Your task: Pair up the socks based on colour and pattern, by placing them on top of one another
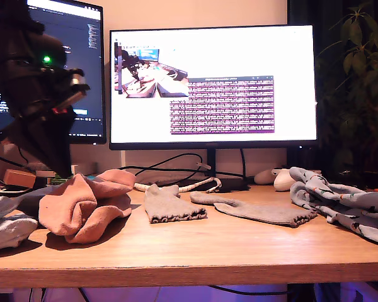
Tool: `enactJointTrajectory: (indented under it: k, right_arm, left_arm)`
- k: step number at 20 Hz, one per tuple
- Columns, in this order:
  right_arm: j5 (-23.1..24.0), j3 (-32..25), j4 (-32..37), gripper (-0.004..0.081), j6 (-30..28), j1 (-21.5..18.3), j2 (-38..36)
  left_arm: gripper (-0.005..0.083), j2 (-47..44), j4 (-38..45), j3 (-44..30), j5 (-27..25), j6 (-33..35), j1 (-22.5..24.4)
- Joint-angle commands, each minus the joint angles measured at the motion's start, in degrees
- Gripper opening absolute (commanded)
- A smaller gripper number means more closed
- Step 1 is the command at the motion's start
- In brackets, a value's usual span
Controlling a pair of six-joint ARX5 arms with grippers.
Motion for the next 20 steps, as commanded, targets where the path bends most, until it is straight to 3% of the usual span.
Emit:
enactJointTrajectory:
  k: [1,13,20]
  right_arm:
    - [-0.2,-1.6,0.6,-0.0011,0.0,0.3,-0.4]
    - [-0.2,-1.6,0.5,-0.0011,0.0,0.3,-0.4]
    - [-0.2,-1.6,-0.1,-0.0011,0.0,0.3,-0.4]
  left_arm:
    - [-0.0024,2.9,0.2,-1.0,-0.2,-0.2,-0.1]
    - [-0.0024,8.4,6.1,-1.0,1.3,-3.2,-6.6]
    - [-0.0024,7.5,7.0,-0.5,3.9,-3.4,-7.5]
